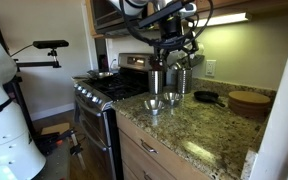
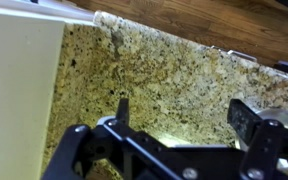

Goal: Get the right silver bowl and put it on top of the left silver bowl

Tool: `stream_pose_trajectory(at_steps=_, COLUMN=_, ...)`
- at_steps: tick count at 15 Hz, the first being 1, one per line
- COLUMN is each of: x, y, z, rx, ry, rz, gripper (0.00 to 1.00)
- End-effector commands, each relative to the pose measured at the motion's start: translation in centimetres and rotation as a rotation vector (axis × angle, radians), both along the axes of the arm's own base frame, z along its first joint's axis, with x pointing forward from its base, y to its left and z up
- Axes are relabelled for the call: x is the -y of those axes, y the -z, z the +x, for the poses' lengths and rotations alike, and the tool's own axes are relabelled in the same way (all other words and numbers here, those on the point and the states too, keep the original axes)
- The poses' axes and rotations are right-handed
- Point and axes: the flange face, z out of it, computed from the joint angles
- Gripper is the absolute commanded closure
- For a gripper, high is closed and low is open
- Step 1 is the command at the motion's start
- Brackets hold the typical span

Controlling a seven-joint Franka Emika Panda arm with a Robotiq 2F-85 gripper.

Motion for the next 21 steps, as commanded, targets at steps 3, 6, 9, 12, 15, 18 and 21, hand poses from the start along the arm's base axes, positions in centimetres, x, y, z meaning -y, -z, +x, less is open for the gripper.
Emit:
stream_pose_trajectory(at_steps=3, x=-1.1, y=3.2, z=5.0, rx=-0.005, ry=-0.035, rz=0.289, gripper=0.00)
stream_pose_trajectory(at_steps=6, x=-1.8, y=5.0, z=6.3, rx=-0.028, ry=-0.050, rz=0.396, gripper=0.00)
stream_pose_trajectory(at_steps=9, x=-2.8, y=7.0, z=7.0, rx=-0.067, ry=-0.064, rz=0.484, gripper=0.00)
stream_pose_trajectory(at_steps=12, x=-3.9, y=8.7, z=7.4, rx=-0.112, ry=-0.082, rz=0.538, gripper=0.00)
stream_pose_trajectory(at_steps=15, x=-5.4, y=10.6, z=7.8, rx=-0.145, ry=-0.109, rz=0.573, gripper=0.00)
stream_pose_trajectory(at_steps=18, x=-6.5, y=12.0, z=8.2, rx=-0.161, ry=-0.126, rz=0.562, gripper=0.00)
stream_pose_trajectory(at_steps=21, x=-7.4, y=13.7, z=8.7, rx=-0.166, ry=-0.135, rz=0.542, gripper=0.00)
